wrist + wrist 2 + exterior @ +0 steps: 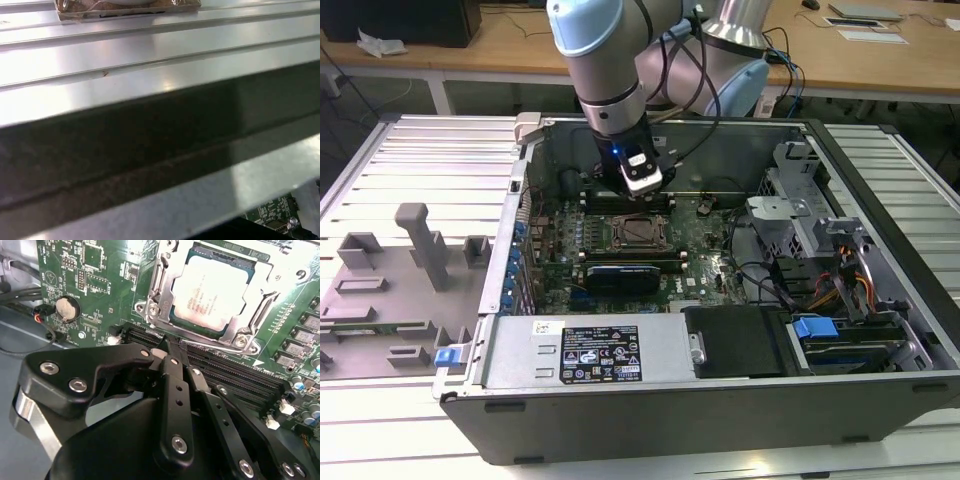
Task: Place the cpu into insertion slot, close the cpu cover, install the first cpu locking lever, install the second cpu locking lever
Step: 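Install the first cpu locking lever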
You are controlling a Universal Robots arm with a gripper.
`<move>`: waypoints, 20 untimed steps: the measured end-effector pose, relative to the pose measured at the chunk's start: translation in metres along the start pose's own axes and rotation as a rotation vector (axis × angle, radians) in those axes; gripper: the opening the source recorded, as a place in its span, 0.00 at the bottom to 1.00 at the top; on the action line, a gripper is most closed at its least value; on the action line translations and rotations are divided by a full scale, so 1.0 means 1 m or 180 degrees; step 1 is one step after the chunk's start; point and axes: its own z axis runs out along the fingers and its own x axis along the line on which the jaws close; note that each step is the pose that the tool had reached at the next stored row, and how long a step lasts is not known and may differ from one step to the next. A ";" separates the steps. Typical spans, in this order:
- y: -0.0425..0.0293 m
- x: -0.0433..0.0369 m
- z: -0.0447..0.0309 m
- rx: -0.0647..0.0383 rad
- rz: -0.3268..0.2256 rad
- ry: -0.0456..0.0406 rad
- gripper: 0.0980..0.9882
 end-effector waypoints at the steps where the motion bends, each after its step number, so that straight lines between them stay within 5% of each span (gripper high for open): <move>1: -0.0001 0.0000 0.0007 0.0004 0.0009 -0.0002 0.01; 8: 0.0008 -0.0050 0.0066 0.0018 0.0053 -0.0012 0.01; 20: -0.0045 -0.0066 0.0061 0.0005 0.0058 -0.0007 0.01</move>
